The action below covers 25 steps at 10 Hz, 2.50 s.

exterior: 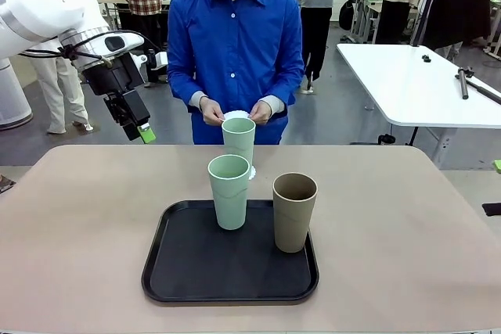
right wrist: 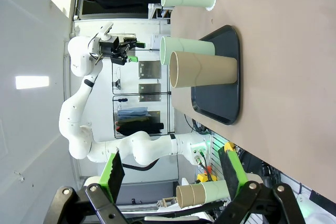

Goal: Place coasters on the table and set cups on them.
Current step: Pick up one Reusable plastic cup and place it on a coaster set by the human, then take one Reusable plastic cup from the Flat Tray and place it on a coaster set by the human.

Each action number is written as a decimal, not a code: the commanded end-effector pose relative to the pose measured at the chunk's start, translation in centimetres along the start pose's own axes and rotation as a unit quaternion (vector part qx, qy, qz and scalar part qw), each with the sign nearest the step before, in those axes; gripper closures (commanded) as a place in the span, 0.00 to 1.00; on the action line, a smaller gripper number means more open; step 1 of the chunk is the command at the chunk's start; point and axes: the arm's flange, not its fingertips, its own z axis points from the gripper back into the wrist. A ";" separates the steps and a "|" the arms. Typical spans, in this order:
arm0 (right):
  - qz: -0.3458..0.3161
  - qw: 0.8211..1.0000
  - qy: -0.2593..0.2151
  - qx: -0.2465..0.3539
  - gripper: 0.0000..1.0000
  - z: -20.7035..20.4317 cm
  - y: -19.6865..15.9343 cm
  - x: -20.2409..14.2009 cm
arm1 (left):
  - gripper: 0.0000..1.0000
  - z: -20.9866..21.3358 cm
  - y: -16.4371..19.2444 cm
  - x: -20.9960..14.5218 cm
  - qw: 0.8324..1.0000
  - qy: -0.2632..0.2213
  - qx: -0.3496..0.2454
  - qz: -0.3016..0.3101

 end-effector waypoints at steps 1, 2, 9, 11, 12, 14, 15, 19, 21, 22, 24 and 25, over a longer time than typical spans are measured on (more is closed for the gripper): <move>-0.001 1.000 -0.004 0.007 0.00 0.0 0.2 0.2 | 0.00 0.1 -0.2 -0.2 1.000 -0.003 -0.001 -0.002; -0.001 1.000 -0.004 0.007 0.00 0.0 0.2 0.2 | 0.00 0.1 -0.2 -0.2 1.000 -0.003 -0.001 -0.002; -0.001 1.000 -0.004 0.007 0.00 0.0 0.2 0.2 | 0.00 0.1 -0.2 -0.2 1.000 -0.003 -0.001 -0.002; -0.001 1.000 -0.004 0.007 0.00 0.0 0.2 0.2 | 0.00 0.1 -0.2 -0.2 1.000 -0.003 -0.001 -0.002; -0.001 1.000 -0.004 0.007 0.00 0.0 0.2 0.2 | 0.00 0.1 -0.2 -0.2 1.000 -0.003 -0.001 -0.002; -0.001 1.000 -0.004 0.007 0.00 0.0 0.2 0.2 | 0.00 0.1 -0.2 -0.2 1.000 -0.003 -0.001 -0.002; -0.001 1.000 -0.004 0.007 0.00 0.0 0.2 0.2 | 0.00 0.1 -0.2 -0.2 1.000 -0.003 -0.001 -0.002; -0.001 1.000 -0.004 0.007 0.00 0.0 0.2 0.2 | 0.00 2.9 -2.1 -8.2 0.987 0.022 0.083 0.132; -0.001 1.000 -0.004 0.007 0.00 0.0 0.2 0.2 | 0.00 3.3 -4.0 -13.6 0.977 0.027 0.088 0.194; -0.001 1.000 -0.004 0.007 0.00 0.0 0.2 0.2 | 0.00 3.8 -3.7 -15.6 0.967 0.017 0.117 0.226; -0.001 1.000 -0.004 0.007 0.00 0.0 0.2 0.2 | 0.00 1.8 -2.0 -18.8 0.951 -0.021 0.124 0.282; -0.001 1.000 -0.004 0.007 0.00 0.0 0.2 0.2 | 0.00 3.8 -3.5 -16.4 0.968 0.008 0.109 0.227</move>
